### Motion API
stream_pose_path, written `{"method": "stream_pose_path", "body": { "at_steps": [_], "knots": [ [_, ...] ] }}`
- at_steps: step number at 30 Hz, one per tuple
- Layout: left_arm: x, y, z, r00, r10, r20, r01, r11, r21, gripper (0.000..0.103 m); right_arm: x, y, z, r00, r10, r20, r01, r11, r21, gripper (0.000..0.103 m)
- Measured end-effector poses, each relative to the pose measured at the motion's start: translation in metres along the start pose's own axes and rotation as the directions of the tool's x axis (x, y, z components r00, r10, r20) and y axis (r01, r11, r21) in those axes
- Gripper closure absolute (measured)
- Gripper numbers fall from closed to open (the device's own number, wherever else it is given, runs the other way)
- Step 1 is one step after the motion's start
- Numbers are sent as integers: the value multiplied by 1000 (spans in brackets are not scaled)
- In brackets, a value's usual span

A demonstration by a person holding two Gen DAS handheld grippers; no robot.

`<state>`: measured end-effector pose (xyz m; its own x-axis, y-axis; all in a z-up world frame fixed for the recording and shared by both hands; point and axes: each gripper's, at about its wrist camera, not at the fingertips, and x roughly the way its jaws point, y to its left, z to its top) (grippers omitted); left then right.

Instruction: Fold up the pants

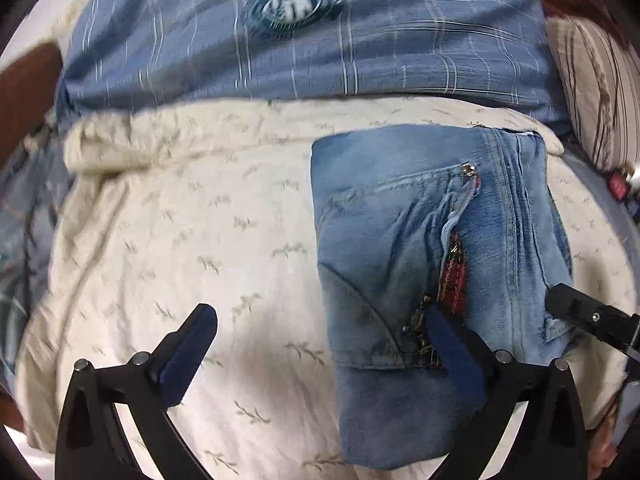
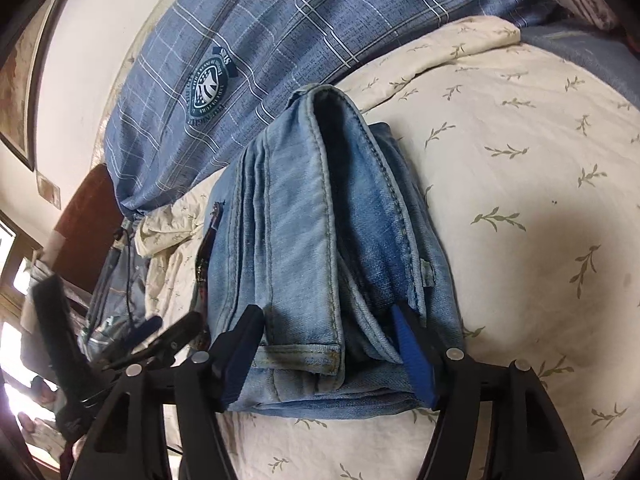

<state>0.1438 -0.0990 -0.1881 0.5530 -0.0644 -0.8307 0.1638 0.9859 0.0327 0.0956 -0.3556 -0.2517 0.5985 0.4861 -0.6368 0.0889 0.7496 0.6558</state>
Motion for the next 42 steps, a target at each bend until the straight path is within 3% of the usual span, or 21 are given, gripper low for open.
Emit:
{"method": "stream_pose_path", "body": {
  "at_steps": [5,12,19,23,29,35,42],
  "knots": [
    [-8,5,1,998,-31,-52,33,999,43,0,-9,2,1,1000,24,6,-24,1000,-9,34],
    [-34,38,4,987,-162,-12,160,981,-110,0,-50,-5,7,985,66,159,-67,998,4,33],
    [-34,48,13,984,-179,-11,176,976,-125,0,-49,-24,12,989,28,148,-43,994,101,33],
    [-15,53,7,968,-245,-52,233,957,-171,0,-46,-35,15,990,45,133,-65,986,155,33],
    [5,43,12,951,-299,-79,284,945,-164,0,-37,-51,23,992,37,118,-64,969,237,33],
    [21,25,21,935,-332,-127,320,941,-110,0,-26,-53,30,995,45,91,-67,965,255,33],
    [33,17,27,910,-390,-144,375,919,-120,0,-17,-53,33,996,59,64,-73,968,242,33]
  ]
}}
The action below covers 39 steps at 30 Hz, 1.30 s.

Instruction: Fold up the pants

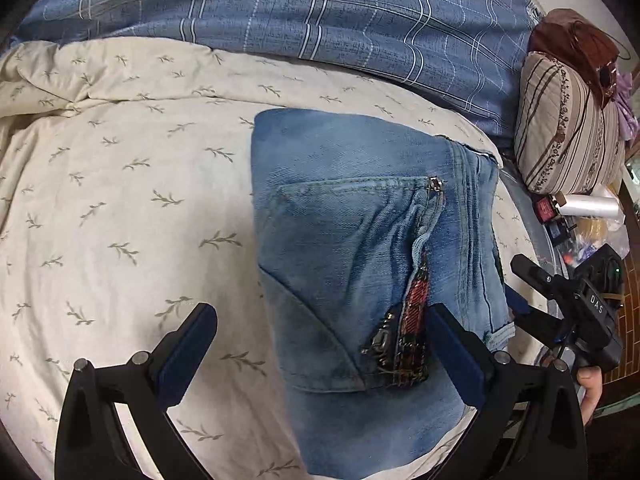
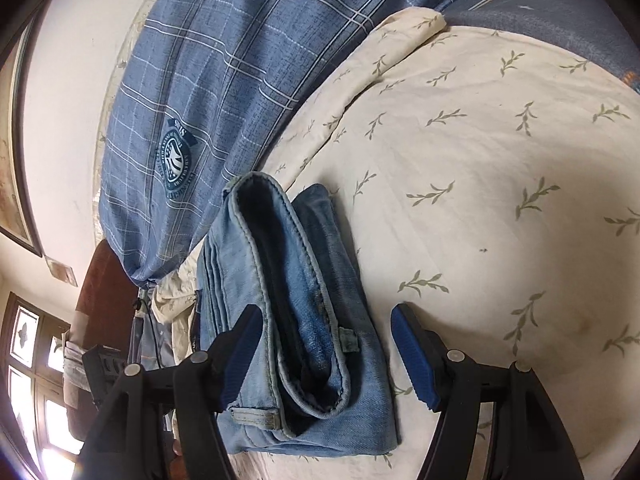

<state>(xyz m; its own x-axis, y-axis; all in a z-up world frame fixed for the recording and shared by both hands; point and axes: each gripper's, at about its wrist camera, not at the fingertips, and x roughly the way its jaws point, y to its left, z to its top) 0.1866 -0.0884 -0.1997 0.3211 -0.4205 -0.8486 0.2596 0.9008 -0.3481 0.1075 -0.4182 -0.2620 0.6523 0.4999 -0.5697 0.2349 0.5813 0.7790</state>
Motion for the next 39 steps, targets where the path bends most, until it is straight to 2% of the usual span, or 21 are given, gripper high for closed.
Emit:
{"method": "stream_pose_path", "body": {
  "at_steps": [4,6,8,11,13,15,17,20,22,24,27,29,31,33,35,37,39],
  "knots": [
    [7,-7,0,999,-33,-17,33,999,10,1,11,5,-2,999,30,-46,-30,1000,-10,32],
    [7,-14,-3,998,-63,-18,63,997,33,14,15,14,-5,998,9,-62,-13,998,-62,31],
    [7,-19,-5,999,-39,-13,40,997,58,18,14,20,-9,997,15,-69,-22,995,-98,31],
    [5,-15,-6,999,-42,-8,42,998,51,24,15,21,-11,997,5,-80,-14,993,-117,31],
    [6,-12,-5,998,-53,-13,54,998,24,23,19,15,-12,995,5,-103,-15,996,-90,31],
    [11,-8,-5,998,-50,-37,49,999,-17,13,19,12,-11,995,15,-103,-24,997,-79,32],
    [17,0,-7,996,-72,-55,69,996,-58,9,20,10,-11,995,18,-98,-25,997,-72,30],
    [24,8,-8,992,-114,-53,108,988,-111,7,21,12,-12,995,21,-95,-29,996,-90,26],
    [23,6,-8,992,-119,-35,114,988,-108,9,22,16,-14,996,17,-90,-26,994,-102,26],
    [22,0,-8,991,-126,-35,122,988,-99,21,22,21,-16,996,12,-87,-23,992,-124,26],
    [19,-5,-7,993,-119,-7,118,988,-96,28,20,35,-20,996,16,-83,-32,980,-195,30],
    [17,-4,-9,993,-120,2,119,988,-94,28,18,45,-24,997,3,-78,-24,966,-259,39],
    [16,2,-12,992,-129,0,129,986,-104,27,20,42,-25,997,-12,-80,-8,969,-245,39],
    [20,7,-12,990,-142,-17,138,981,-134,17,22,33,-22,996,-10,-91,-8,981,-193,39],
    [24,9,-12,986,-167,-27,160,973,-168,15,23,28,-20,996,-3,-91,-11,989,-148,34],
    [23,7,-12,987,-159,-17,154,975,-158,15,26,29,-21,996,-11,-84,-2,988,-154,32],
    [23,0,-12,990,-140,-2,138,981,-136,22,27,37,-25,997,-35,-69,20,978,-208,31]
  ]
}}
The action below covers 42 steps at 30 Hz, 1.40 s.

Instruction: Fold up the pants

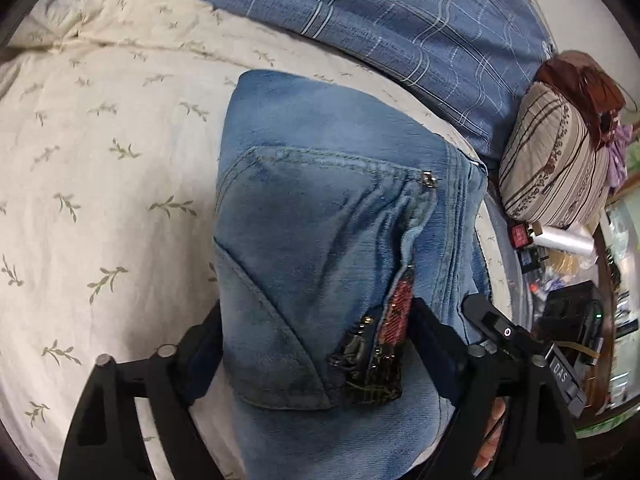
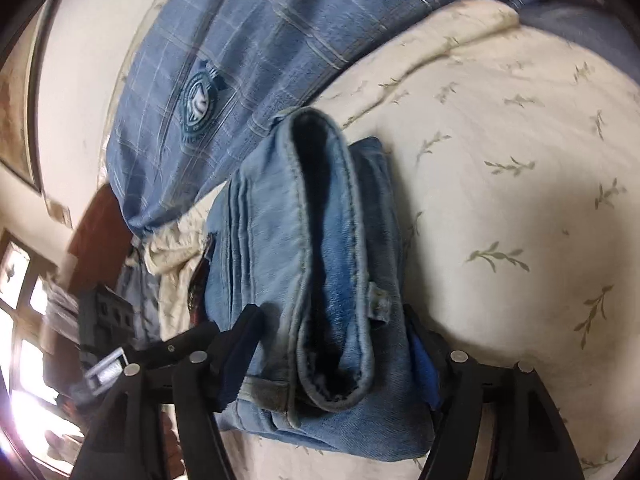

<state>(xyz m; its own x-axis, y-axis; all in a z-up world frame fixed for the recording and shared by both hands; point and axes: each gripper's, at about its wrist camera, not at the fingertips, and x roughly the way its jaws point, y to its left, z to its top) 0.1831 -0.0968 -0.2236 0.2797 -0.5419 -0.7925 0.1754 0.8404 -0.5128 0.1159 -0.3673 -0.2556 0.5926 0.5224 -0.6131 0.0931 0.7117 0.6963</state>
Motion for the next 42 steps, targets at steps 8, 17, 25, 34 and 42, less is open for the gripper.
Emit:
{"method": "stream_pose_path", "body": {
  "at_steps": [8,17,25,34,42],
  "knots": [
    [-11,-16,2,998,47,40,-49,998,45,48,-5,23,-4,1000,-19,15,21,992,-124,61],
    [-32,-26,10,994,78,77,-86,991,104,57,-14,52,-5,997,-3,76,19,977,-214,64],
    [-75,-29,22,976,125,176,-154,975,160,58,-11,85,4,988,76,135,-36,960,-277,64],
    [-94,2,34,955,187,231,-217,970,110,58,21,121,9,983,127,136,-80,948,-309,64],
    [-51,32,30,959,231,164,-245,967,70,56,62,110,8,999,6,54,10,958,-288,64]
  ]
}}
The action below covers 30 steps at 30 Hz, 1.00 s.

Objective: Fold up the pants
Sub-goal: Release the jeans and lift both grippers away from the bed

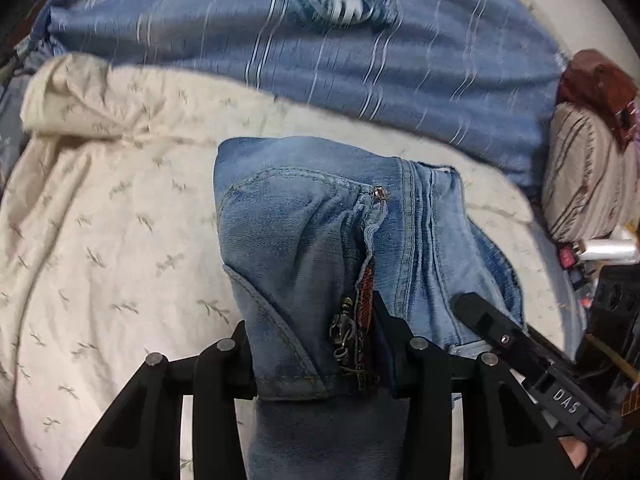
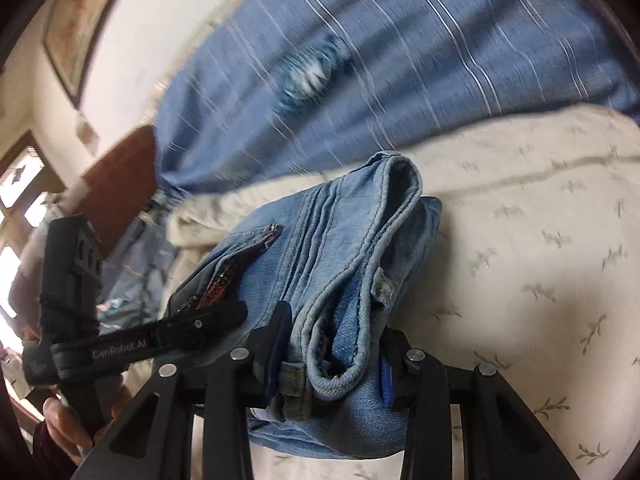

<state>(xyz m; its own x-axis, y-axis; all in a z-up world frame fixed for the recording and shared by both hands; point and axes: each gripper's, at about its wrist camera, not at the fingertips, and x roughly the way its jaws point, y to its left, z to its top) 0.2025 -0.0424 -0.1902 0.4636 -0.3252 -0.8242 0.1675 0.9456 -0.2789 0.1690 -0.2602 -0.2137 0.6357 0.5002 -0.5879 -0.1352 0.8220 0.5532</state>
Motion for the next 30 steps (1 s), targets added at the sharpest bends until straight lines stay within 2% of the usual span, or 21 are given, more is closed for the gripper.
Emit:
{"method": "stream_pose_path", "body": {
  "at_steps": [3,7,10,11,12,13,15,17,19,22,24,26,30],
  "knots": [
    [1,-4,-6,999,10,40,-12,999,35,55,5,-12,-2,999,-11,-31,12,999,33,64],
    [2,2,-3,1000,-12,14,12,1000,18,53,7,-16,-6,999,-17,-52,19,999,34,63],
    [4,2,-4,1000,9,-7,-9,1000,20,44,6,-22,-8,997,0,-72,7,996,86,53],
    [2,3,-5,1000,21,-13,-21,1000,15,36,6,-25,-9,997,-6,-81,14,994,107,46],
    [1,5,-5,999,40,-17,-40,999,9,28,3,-26,-10,996,-14,-83,23,993,112,44],
    [-2,6,-6,998,63,-19,-63,998,7,24,-1,-26,-10,997,-15,-79,24,994,109,43],
    [-12,8,-9,992,126,1,-126,992,14,21,-13,-23,-12,999,-15,-52,19,996,84,41],
    [-28,7,-14,987,153,45,-154,987,37,20,-29,-20,-16,999,-33,-13,33,997,62,38],
    [-46,3,-21,978,187,92,-193,979,63,18,-44,-17,-20,998,-61,30,59,997,50,37],
    [-77,-7,-34,946,265,189,-287,953,98,13,-73,-12,-31,987,-121,108,117,992,43,36],
    [-97,-12,-40,931,280,233,-311,945,106,12,-90,0,-37,968,-174,182,177,984,0,36],
    [-114,-16,-44,917,288,276,-328,938,113,11,-104,17,-44,940,-225,258,247,967,-58,34],
    [-151,-28,-53,890,279,360,-344,930,129,8,-127,41,-63,916,-226,332,274,956,-107,34]
  ]
}}
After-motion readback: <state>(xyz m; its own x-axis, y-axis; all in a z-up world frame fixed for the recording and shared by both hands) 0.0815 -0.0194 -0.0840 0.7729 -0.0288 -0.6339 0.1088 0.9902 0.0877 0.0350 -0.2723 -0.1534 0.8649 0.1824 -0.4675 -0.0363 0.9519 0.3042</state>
